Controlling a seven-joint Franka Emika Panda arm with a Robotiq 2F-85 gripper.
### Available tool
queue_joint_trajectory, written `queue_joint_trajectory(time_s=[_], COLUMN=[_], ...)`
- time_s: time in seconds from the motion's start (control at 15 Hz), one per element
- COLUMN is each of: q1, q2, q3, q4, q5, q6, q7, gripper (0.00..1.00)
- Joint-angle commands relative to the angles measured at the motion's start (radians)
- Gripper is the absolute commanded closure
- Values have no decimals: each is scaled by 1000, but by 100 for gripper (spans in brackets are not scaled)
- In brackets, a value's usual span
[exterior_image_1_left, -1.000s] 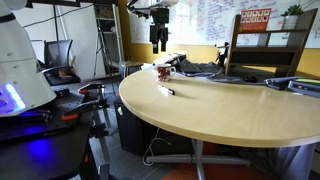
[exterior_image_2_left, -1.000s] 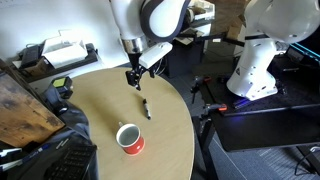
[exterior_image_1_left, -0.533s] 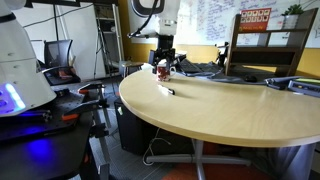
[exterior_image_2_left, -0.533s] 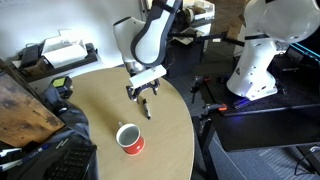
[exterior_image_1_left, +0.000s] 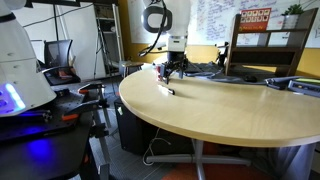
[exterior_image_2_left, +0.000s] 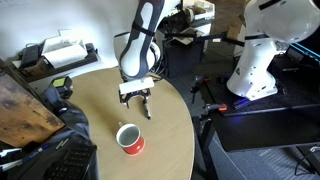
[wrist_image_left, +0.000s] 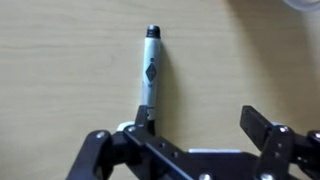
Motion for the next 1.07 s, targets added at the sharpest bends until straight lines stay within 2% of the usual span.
queue_joint_trajectory(time_s=[0.0,0.27,0.87,0.93,1.0], q1=[45,58,44,44,46], q2=[19,9,8,8,9], q3=[-52,-76,-64,-65,-68], q4=[21,-10,-64,-66,-68], q5=[-46,-63,-20,-20,-21], q6=[-7,11,56,57,60], q7=[-39,-74,-109,-108,-104], gripper=[0,0,0,4,17])
